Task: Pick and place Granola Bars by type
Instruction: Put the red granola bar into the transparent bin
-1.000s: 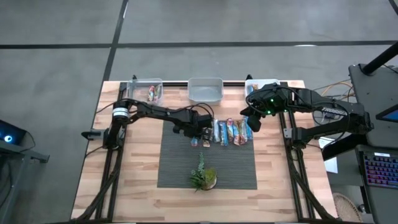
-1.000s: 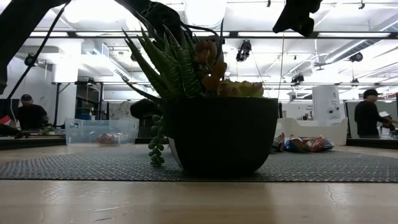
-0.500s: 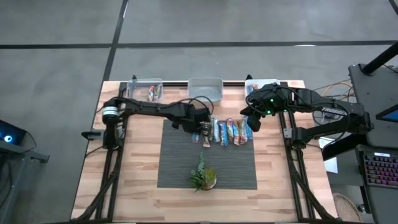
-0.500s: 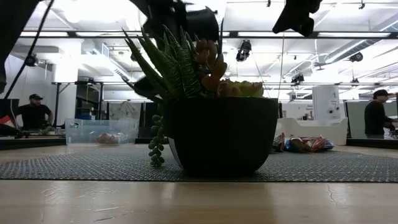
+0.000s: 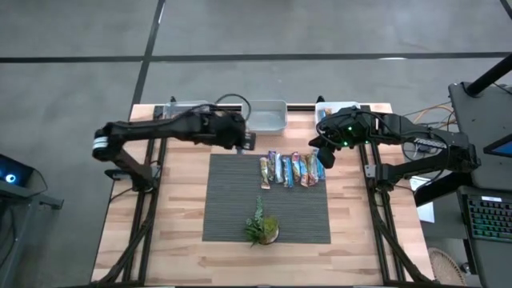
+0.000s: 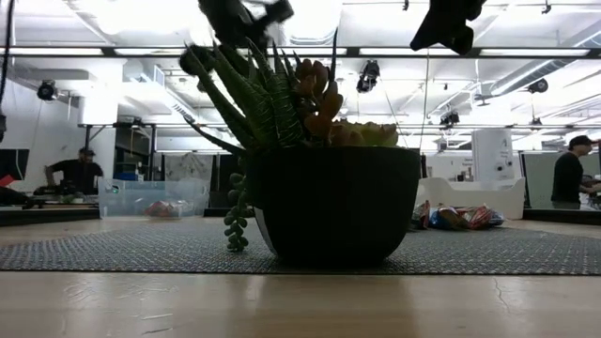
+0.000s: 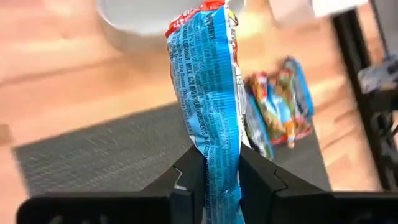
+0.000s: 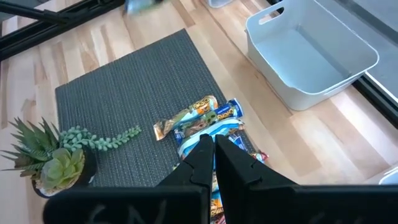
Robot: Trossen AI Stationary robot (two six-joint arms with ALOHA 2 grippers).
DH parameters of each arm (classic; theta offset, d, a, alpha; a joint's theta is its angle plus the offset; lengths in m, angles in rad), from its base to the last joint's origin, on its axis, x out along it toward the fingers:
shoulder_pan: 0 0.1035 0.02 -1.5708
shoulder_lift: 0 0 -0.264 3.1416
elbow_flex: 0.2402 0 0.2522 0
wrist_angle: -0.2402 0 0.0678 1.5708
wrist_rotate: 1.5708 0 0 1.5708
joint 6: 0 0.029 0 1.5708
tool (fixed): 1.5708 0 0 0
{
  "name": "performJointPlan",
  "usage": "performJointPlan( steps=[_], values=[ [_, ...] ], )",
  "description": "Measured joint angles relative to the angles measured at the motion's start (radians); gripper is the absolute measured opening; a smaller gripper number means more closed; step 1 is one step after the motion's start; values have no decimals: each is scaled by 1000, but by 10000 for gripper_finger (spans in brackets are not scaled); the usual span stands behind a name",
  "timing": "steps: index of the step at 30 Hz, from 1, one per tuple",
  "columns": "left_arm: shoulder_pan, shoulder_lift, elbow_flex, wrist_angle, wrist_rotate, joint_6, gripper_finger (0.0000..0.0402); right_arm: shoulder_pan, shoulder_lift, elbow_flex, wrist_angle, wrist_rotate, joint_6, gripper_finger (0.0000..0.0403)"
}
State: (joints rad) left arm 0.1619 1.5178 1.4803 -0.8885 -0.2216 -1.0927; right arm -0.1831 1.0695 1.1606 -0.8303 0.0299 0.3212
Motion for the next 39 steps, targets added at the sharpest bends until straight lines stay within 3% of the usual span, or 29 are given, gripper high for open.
performJointPlan(
  steps=[12,20,39],
  values=[
    [22,-177,-11,-153,-175,-13,57,-3,0,0,20,0,18,9],
    [120,-227,-11,-278,-251,26,57,-4,0,0,21,0,20,9],
    [631,-232,-10,-276,-13,408,57,-5,0,0,21,0,46,9]
  ],
)
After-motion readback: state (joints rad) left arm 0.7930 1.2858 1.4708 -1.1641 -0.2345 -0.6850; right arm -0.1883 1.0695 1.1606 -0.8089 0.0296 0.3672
